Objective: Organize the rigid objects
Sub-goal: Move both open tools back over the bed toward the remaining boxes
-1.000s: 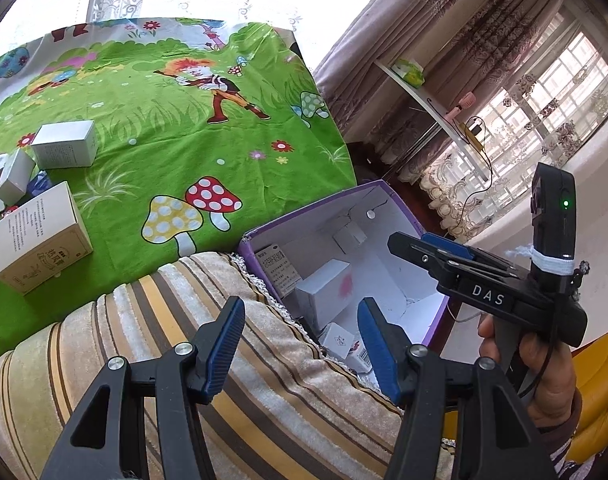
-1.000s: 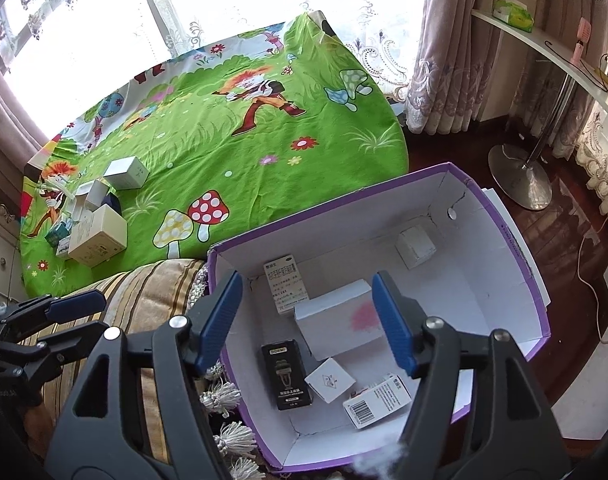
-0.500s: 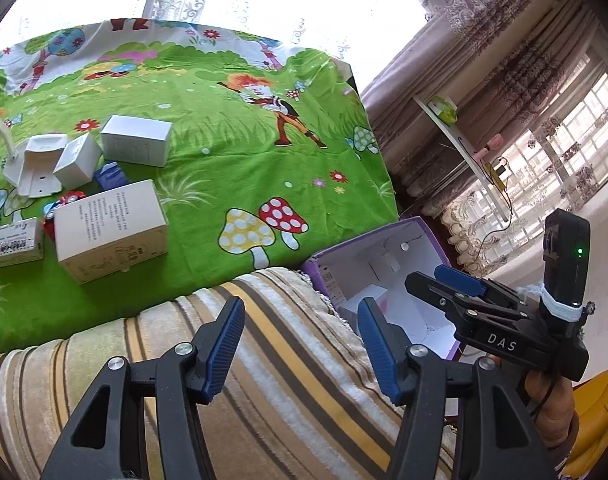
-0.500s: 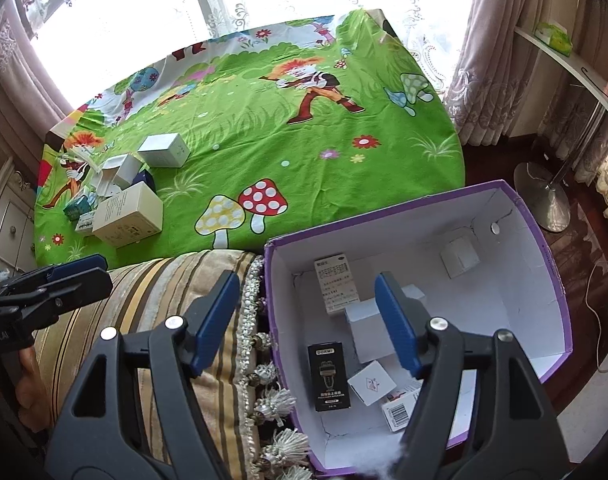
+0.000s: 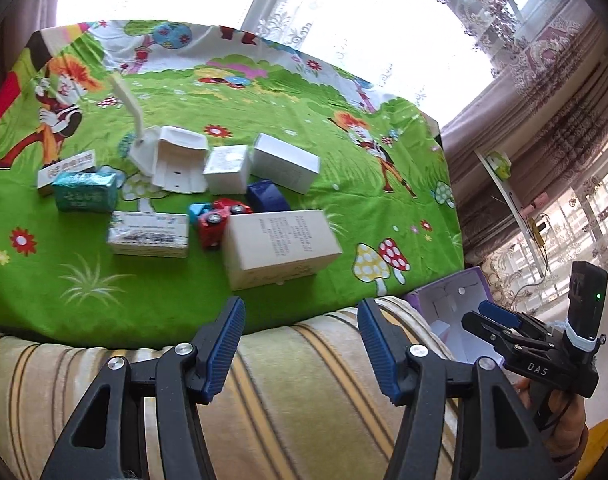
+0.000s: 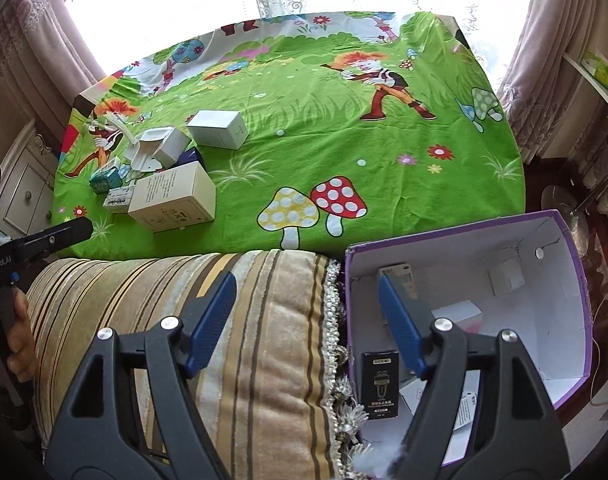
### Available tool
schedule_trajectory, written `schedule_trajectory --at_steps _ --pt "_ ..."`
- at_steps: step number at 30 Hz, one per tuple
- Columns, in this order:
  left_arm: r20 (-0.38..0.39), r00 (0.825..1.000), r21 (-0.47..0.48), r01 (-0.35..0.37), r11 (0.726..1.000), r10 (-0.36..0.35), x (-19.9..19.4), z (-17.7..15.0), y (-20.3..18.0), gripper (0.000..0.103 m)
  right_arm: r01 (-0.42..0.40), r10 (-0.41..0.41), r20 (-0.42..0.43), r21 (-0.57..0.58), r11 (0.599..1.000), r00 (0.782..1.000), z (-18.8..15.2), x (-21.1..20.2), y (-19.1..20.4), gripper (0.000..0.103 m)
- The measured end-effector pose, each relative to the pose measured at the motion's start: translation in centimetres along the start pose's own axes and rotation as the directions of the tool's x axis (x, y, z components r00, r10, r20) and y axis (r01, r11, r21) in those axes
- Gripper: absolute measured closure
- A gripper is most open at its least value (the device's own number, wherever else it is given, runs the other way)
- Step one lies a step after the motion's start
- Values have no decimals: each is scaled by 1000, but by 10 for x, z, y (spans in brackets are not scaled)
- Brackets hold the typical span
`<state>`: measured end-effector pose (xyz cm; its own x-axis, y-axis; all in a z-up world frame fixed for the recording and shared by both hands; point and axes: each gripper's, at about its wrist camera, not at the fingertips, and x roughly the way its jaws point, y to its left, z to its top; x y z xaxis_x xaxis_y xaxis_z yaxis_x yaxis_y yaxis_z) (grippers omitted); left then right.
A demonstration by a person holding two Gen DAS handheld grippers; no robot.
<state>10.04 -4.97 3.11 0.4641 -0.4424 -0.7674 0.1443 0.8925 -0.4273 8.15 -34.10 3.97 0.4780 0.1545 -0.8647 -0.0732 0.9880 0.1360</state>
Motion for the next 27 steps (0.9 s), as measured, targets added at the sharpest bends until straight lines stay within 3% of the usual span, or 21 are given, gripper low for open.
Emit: schedule_trajectory --at_steps 5,14,27 --pt "25 998 -42 -54 998 56 -10 7 35 43 -12 12 -12 -31 999 1000 5 7 18 26" --pt "58 987 -79 -143 986 148 -17 23 78 27 -48 46 -22 -100 994 999 19 19 55 20" --pt "26 965 -94 -256 962 259 0 62 124 11 -114 103 -75 -158 981 992 38 55 111 12"
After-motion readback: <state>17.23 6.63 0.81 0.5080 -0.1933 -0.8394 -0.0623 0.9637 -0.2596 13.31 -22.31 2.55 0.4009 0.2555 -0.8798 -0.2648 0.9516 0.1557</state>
